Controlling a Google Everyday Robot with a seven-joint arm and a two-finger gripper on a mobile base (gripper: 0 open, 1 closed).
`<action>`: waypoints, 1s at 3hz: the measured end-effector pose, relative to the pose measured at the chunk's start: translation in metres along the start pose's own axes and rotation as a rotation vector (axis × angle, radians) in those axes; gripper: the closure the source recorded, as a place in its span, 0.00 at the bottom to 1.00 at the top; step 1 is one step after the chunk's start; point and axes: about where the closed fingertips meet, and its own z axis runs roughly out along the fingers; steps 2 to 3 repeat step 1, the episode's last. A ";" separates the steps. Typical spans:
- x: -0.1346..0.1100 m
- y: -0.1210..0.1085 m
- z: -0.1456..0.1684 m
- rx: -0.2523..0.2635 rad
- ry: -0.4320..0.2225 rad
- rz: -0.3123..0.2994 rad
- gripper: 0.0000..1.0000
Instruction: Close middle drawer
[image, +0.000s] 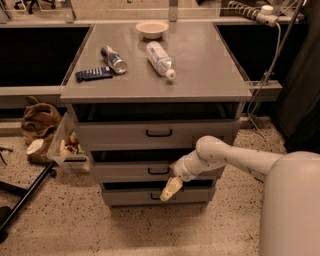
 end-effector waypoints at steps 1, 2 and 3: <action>-0.001 -0.003 0.001 0.004 0.002 0.000 0.00; -0.001 -0.003 0.001 0.004 0.002 0.000 0.00; -0.001 -0.003 0.001 0.004 0.002 0.000 0.00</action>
Offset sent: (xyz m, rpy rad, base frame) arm 0.0000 0.0000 0.0000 0.0000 0.0000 0.0000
